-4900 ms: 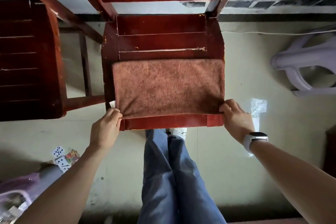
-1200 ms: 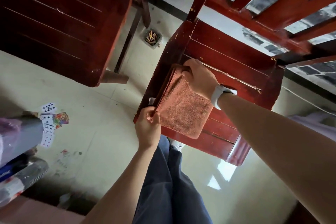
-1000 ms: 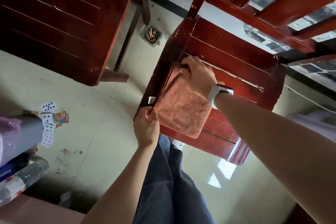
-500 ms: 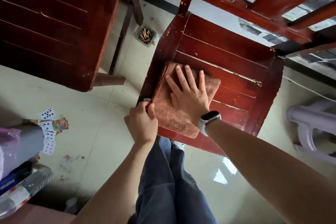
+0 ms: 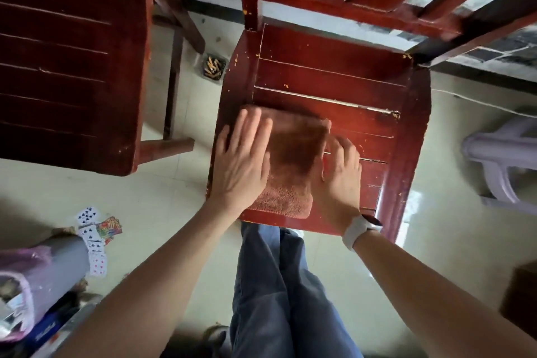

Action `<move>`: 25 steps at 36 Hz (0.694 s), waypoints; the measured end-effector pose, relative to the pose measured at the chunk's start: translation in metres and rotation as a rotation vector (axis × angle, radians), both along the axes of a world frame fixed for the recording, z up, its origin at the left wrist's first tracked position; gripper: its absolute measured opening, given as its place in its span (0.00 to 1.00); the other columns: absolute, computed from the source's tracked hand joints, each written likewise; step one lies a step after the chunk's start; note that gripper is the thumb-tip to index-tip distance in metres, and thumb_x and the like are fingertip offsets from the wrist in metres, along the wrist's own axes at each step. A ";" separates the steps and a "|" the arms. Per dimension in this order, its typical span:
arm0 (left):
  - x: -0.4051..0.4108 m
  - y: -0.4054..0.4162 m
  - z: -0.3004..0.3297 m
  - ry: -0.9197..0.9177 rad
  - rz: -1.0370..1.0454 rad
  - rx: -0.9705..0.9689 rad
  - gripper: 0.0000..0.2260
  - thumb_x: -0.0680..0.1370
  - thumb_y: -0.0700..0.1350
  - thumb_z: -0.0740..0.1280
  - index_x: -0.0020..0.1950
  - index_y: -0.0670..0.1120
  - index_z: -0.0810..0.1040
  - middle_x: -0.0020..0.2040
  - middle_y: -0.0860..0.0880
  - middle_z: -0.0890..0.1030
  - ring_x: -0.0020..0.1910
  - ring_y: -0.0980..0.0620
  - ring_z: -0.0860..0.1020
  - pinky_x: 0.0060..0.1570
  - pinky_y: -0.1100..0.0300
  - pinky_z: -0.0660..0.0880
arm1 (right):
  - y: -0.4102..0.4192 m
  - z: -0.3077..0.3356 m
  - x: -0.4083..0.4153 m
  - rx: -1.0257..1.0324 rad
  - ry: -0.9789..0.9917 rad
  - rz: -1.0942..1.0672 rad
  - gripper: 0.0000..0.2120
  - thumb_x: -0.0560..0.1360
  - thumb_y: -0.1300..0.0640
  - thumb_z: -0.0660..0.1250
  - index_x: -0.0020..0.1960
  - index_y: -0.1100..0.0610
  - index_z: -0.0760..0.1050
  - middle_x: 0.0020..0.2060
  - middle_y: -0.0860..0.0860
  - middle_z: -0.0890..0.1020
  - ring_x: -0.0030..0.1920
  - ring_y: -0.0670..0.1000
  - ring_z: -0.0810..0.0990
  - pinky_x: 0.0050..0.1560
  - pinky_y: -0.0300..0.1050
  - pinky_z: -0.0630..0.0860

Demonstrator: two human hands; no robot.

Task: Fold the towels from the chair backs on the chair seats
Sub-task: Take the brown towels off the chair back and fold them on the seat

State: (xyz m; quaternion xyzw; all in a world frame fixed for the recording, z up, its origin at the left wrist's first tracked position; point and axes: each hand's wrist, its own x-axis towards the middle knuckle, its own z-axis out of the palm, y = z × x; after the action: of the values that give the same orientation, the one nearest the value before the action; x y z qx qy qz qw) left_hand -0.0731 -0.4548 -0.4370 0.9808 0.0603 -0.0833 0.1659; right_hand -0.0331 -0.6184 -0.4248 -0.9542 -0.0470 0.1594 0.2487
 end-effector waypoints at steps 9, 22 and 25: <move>0.023 0.022 -0.030 0.218 -0.134 0.082 0.28 0.79 0.57 0.50 0.76 0.47 0.50 0.77 0.45 0.50 0.76 0.46 0.48 0.70 0.39 0.47 | -0.006 -0.014 -0.040 -0.109 0.551 -0.190 0.21 0.71 0.41 0.63 0.55 0.56 0.67 0.46 0.51 0.78 0.41 0.53 0.74 0.42 0.43 0.68; 0.018 0.004 -0.007 0.204 0.203 0.020 0.26 0.73 0.51 0.67 0.68 0.41 0.67 0.60 0.40 0.75 0.59 0.40 0.72 0.56 0.43 0.68 | -0.046 0.009 0.066 0.013 0.055 -0.287 0.18 0.74 0.56 0.63 0.62 0.60 0.69 0.56 0.58 0.74 0.58 0.58 0.70 0.58 0.53 0.67; 0.028 0.005 -0.006 0.171 0.363 -0.141 0.25 0.76 0.50 0.65 0.70 0.41 0.66 0.64 0.39 0.72 0.64 0.41 0.69 0.61 0.45 0.67 | -0.047 0.005 0.064 0.093 0.178 -0.466 0.17 0.75 0.56 0.63 0.61 0.63 0.69 0.56 0.60 0.74 0.58 0.59 0.71 0.56 0.49 0.67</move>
State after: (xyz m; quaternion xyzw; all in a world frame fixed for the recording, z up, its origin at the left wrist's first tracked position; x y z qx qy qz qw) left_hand -0.0449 -0.4498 -0.4430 0.9292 0.2439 -0.1388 0.2405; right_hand 0.0308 -0.6658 -0.4203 -0.9091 0.1890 0.1786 0.3255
